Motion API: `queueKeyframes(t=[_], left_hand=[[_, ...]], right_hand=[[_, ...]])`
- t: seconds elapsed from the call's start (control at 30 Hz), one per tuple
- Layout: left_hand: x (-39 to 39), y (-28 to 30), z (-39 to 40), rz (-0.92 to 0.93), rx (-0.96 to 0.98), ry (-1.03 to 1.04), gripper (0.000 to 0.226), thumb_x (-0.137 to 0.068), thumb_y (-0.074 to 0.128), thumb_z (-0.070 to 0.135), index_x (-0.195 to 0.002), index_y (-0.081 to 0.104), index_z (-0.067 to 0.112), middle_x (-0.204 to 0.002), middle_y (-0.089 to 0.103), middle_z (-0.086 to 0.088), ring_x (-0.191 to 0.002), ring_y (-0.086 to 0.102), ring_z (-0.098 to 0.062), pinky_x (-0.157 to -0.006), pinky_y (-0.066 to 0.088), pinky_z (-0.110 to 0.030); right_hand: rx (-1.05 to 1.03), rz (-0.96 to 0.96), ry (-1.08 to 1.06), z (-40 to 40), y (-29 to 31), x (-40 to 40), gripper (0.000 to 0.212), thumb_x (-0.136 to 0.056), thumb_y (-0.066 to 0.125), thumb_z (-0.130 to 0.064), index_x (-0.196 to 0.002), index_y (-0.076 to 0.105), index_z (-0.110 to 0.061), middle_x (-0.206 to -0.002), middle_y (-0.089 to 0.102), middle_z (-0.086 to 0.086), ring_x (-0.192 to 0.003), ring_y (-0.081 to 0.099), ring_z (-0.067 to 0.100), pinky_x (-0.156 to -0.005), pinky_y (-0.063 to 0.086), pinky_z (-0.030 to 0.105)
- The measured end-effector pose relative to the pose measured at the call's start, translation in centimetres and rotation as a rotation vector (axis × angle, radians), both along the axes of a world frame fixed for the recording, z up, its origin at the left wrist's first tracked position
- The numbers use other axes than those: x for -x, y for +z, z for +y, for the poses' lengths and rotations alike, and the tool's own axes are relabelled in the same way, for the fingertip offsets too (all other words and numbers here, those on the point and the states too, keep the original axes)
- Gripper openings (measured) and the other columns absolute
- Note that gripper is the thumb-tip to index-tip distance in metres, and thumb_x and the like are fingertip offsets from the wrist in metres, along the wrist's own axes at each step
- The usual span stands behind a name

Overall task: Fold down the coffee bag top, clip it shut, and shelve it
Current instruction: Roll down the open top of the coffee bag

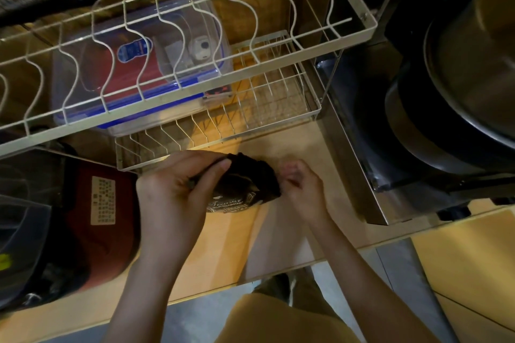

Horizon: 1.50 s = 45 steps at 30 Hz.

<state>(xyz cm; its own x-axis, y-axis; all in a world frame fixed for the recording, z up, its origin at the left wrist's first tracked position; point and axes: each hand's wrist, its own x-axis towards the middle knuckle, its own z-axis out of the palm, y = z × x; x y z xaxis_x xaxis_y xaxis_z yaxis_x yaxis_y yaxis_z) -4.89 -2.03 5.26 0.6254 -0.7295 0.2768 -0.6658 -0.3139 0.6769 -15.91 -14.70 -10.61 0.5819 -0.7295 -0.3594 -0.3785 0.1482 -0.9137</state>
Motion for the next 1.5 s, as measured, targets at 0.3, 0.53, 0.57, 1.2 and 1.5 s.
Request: queueKeyframes(t=[0.3, 0.53, 0.57, 1.2, 1.5], left_hand=[[0.4, -0.1, -0.5, 0.007, -0.030, 0.032, 0.016, -0.079, 0.061, 0.020, -0.093, 0.059, 0.026, -0.080, 0.055, 0.023, -0.077, 0.056, 0.015, -0.064, 0.043, -0.003], [0.2, 0.1, -0.9, -0.021, -0.028, 0.013, 0.014, -0.081, 0.057, 0.024, -0.095, 0.058, 0.025, -0.076, 0.058, 0.010, -0.074, 0.057, 0.001, -0.061, 0.046, -0.013], [0.2, 0.2, -1.0, -0.044, -0.033, 0.006, 0.015, -0.081, 0.055, 0.026, -0.096, 0.058, 0.024, -0.077, 0.058, 0.009, -0.075, 0.056, -0.002, -0.061, 0.045, -0.015], [0.9, 1.0, -1.6, -0.054, -0.150, -0.029, 0.018, -0.078, 0.058, 0.020, -0.089, 0.071, 0.014, -0.076, 0.058, 0.010, -0.073, 0.055, -0.005, -0.065, 0.042, -0.011], [0.5, 1.0, -1.7, -0.016, -0.118, -0.049, 0.024, -0.079, 0.056, 0.026, -0.090, 0.070, 0.010, -0.078, 0.071, -0.006, -0.070, 0.063, -0.015, -0.060, 0.048, -0.028]], right_hand=[[0.276, 0.040, -0.112, 4.6, -0.9, 0.6, 0.018, -0.074, 0.064, 0.003, -0.085, 0.064, -0.012, -0.084, 0.066, 0.008, -0.070, 0.060, 0.020, -0.059, 0.051, 0.032], [0.468, 0.088, -0.086, 4.7, -1.5, 0.5, 0.017, -0.072, 0.060, 0.007, -0.071, 0.053, -0.009, -0.069, 0.053, 0.004, -0.061, 0.049, 0.016, -0.051, 0.043, 0.028], [0.474, 0.090, -0.082, 4.8, -1.7, 0.6, 0.018, -0.073, 0.060, 0.006, -0.072, 0.052, -0.010, -0.068, 0.054, 0.005, -0.060, 0.050, 0.016, -0.050, 0.043, 0.028], [0.386, -0.215, 0.053, 4.4, 4.4, -0.4, 0.024, -0.073, 0.056, 0.001, -0.095, 0.063, -0.003, -0.087, 0.061, -0.002, -0.081, 0.057, 0.006, -0.062, 0.053, 0.023], [0.545, -0.131, -0.010, 4.9, 1.7, -0.5, 0.009, -0.076, 0.045, -0.014, -0.070, 0.042, -0.021, -0.071, 0.045, -0.001, -0.063, 0.043, 0.012, -0.049, 0.040, 0.030]])
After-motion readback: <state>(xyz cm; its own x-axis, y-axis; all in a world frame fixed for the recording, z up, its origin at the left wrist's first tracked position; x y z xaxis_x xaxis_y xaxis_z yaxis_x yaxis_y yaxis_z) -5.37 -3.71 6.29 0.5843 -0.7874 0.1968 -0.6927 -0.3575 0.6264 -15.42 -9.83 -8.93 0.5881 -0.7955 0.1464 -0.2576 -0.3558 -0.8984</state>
